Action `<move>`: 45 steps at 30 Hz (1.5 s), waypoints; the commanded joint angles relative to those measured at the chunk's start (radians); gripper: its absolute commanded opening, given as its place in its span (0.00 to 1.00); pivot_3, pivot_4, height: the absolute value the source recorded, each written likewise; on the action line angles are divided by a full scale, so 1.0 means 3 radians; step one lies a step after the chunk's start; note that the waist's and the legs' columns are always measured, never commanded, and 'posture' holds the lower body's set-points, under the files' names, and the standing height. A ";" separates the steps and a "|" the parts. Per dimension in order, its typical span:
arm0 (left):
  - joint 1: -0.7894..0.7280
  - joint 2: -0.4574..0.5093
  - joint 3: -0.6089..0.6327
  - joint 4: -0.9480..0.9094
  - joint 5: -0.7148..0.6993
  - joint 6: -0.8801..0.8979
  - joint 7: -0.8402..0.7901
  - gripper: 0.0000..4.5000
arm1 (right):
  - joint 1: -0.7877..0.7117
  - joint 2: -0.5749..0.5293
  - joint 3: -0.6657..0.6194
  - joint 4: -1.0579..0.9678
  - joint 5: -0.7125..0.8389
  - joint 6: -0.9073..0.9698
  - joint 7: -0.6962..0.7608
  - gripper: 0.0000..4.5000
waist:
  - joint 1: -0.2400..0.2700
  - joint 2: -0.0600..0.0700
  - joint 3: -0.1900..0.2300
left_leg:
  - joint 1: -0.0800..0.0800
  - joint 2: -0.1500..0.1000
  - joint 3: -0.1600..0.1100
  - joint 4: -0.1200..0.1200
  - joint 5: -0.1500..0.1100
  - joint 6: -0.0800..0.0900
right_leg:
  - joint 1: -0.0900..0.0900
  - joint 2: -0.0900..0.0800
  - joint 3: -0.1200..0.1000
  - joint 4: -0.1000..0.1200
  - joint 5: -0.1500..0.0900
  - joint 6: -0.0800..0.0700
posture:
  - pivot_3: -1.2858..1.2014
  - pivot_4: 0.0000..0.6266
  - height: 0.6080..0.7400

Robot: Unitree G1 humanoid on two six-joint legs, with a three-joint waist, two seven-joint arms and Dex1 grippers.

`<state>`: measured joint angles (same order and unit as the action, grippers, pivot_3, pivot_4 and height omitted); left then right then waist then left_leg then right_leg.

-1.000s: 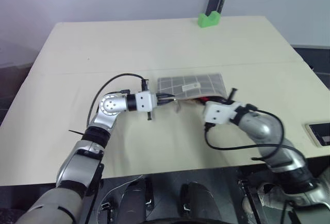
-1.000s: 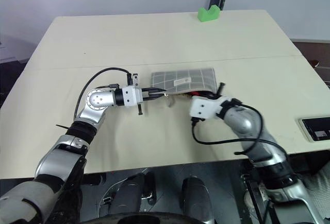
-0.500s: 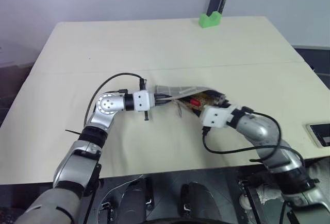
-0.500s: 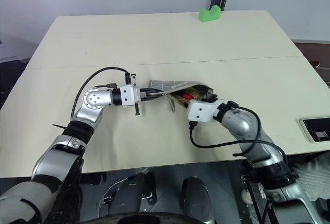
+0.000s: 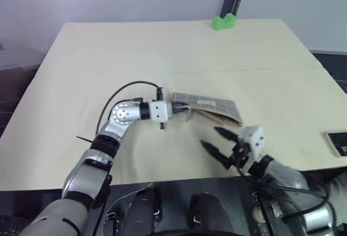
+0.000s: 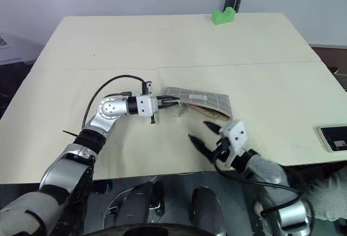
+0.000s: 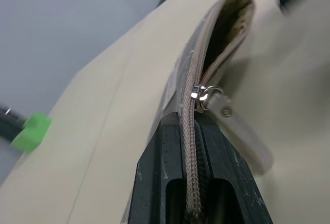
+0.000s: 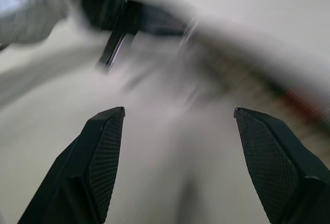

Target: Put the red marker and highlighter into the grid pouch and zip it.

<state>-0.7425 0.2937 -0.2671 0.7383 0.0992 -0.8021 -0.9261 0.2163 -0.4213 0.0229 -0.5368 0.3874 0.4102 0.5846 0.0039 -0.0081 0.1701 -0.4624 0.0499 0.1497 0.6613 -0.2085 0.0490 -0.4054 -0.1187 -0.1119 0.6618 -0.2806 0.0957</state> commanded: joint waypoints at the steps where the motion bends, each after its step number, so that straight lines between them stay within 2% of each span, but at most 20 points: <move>1: -0.0133 0.0014 -0.0047 -0.0081 0.0073 -0.0141 0.0099 0.00 | -0.0283 0.0242 0.0144 0.0256 -0.0228 0.0077 -0.0396 0.78 | -0.0013 0.0000 0.0000 | 0.0000 0.0002 0.0000 0.0001 0.0000 -0.0001 | -0.0003 0.0001 0.0000 0.0000 -0.0002 -0.0006 | 0.52 0.24 1.00; 5: -0.0138 0.0039 -0.0145 -0.0102 0.0220 -0.0262 0.0169 0.00 | -0.0663 0.0617 0.0028 0.0452 -0.0002 0.0114 -0.0559 0.78 | -0.0039 0.0002 0.0000 | -0.0001 0.0002 -0.0001 0.0001 -0.0003 -0.0006 | -0.0006 0.0000 0.0000 0.0000 0.0001 -0.0002 | 0.52 0.24 1.00; 13: -0.0141 0.0008 -0.0174 -0.0060 0.0281 -0.0212 0.0341 0.00 | -0.0980 0.0806 0.0148 0.0731 -0.0037 0.0012 -0.0514 0.78 | -0.0048 0.0002 0.0000 | -0.0009 -0.0002 0.0001 0.0001 -0.0003 0.0005 | -0.0004 0.0000 0.0000 0.0001 0.0004 0.0005 | 0.52 0.24 1.00; 16: -0.0136 0.0011 -0.0195 -0.0074 0.0293 -0.0207 0.0372 0.00 | -0.1048 0.0846 0.0160 0.0826 -0.0072 -0.0025 -0.0519 0.59 | -0.0051 0.0002 0.0000 | -0.0007 -0.0001 0.0001 0.0001 -0.0002 0.0004 | -0.0005 0.0001 -0.0001 0.0001 0.0004 0.0005 | 0.52 0.24 1.00; 21: -0.0139 0.0063 -0.0199 -0.0048 0.0318 -0.0216 0.0422 0.00 | -0.1050 0.0804 0.0133 0.0853 -0.0086 -0.0040 -0.0488 0.01 | -0.0051 0.0002 0.0000 | -0.0009 -0.0001 0.0001 0.0001 -0.0002 0.0004 | -0.0007 0.0000 -0.0001 0.0001 0.0004 0.0005 | 0.52 0.24 1.00; 24: -0.0157 0.0129 -0.0174 0.0020 0.0339 -0.0228 0.0459 0.00 | -0.0943 0.0666 -0.0047 0.0739 0.0000 0.0015 -0.0444 0.01 | -0.0047 0.0002 0.0000 | -0.0008 -0.0001 0.0001 0.0001 -0.0003 0.0004 | -0.0006 0.0000 0.0000 0.0001 0.0004 0.0005 | 0.52 0.24 1.00; 28: -0.0192 0.0260 -0.0116 0.0162 0.0354 -0.0233 0.0532 0.00 | -0.0695 0.0302 -0.0420 0.0623 0.0076 0.0037 -0.0334 0.01 | -0.0039 0.0003 0.0000 | -0.0008 -0.0002 0.0001 0.0001 -0.0003 0.0005 | -0.0006 -0.0001 -0.0001 -0.0001 0.0004 0.0004 | 0.52 0.24 1.00; 34: -0.0267 0.0419 -0.0085 0.0438 0.0352 -0.0258 0.0654 0.00 | -0.0444 -0.0182 -0.0981 0.0904 0.0038 -0.0127 -0.0199 0.01 | -0.0050 0.0003 0.0000 | -0.0007 0.0000 0.0001 0.0000 -0.0004 0.0004 | -0.0006 -0.0001 0.0000 -0.0003 0.0003 0.0004 | 0.52 0.24 1.00; 37: -0.0252 0.0337 -0.0032 0.0480 0.0073 -0.0086 0.0405 0.00 | -0.0513 -0.0217 -0.1029 0.0934 0.0174 -0.0122 -0.0133 0.01 | -0.0050 0.0003 0.0000 | -0.0007 0.0000 0.0001 0.0000 -0.0004 0.0004 | -0.0006 0.0000 0.0000 -0.0003 0.0003 0.0004 | 0.52 0.24 1.00; 39: -0.0222 0.0228 0.0096 0.0392 -0.0368 0.0313 0.0022 0.18 | -0.0525 -0.0181 -0.0976 0.0893 0.0287 -0.0101 -0.0050 0.15 | -0.0051 0.0002 0.0000 | -0.0008 0.0000 0.0001 0.0000 -0.0004 0.0004 | -0.0006 0.0000 0.0000 -0.0003 0.0004 0.0004 | 0.52 0.24 1.00; 41: -0.0192 0.0177 0.0177 0.0292 -0.0591 0.0508 -0.0159 0.35 | -0.0527 -0.0167 -0.0949 0.0888 0.0341 -0.0123 0.0031 0.32 | -0.0053 0.0002 0.0000 | -0.0008 0.0000 0.0001 0.0000 -0.0003 0.0005 | -0.0006 0.0000 0.0000 -0.0003 0.0004 0.0004 | 0.52 0.24 1.00; 45: 0.0023 0.0159 0.0330 -0.0115 -0.0964 0.0903 -0.0460 0.83 | -0.0537 -0.0239 -0.0967 0.0882 0.0242 -0.0215 0.0089 0.80 | -0.0047 0.0003 0.0000 | -0.0008 -0.0001 0.0001 0.0000 -0.0003 0.0005 | -0.0004 -0.0001 0.0000 -0.0003 0.0004 0.0004 | 0.52 0.24 1.00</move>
<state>-0.7499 0.3434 -0.1988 0.7725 -0.1259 -0.5743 -1.0284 0.0621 -0.4716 -0.2446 -0.2515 0.4550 0.3752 0.5983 -0.0104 -0.0073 0.1701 -0.4647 0.0495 0.1500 0.6615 -0.2095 0.0505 -0.4062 -0.1192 -0.1119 0.6608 -0.2795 0.0970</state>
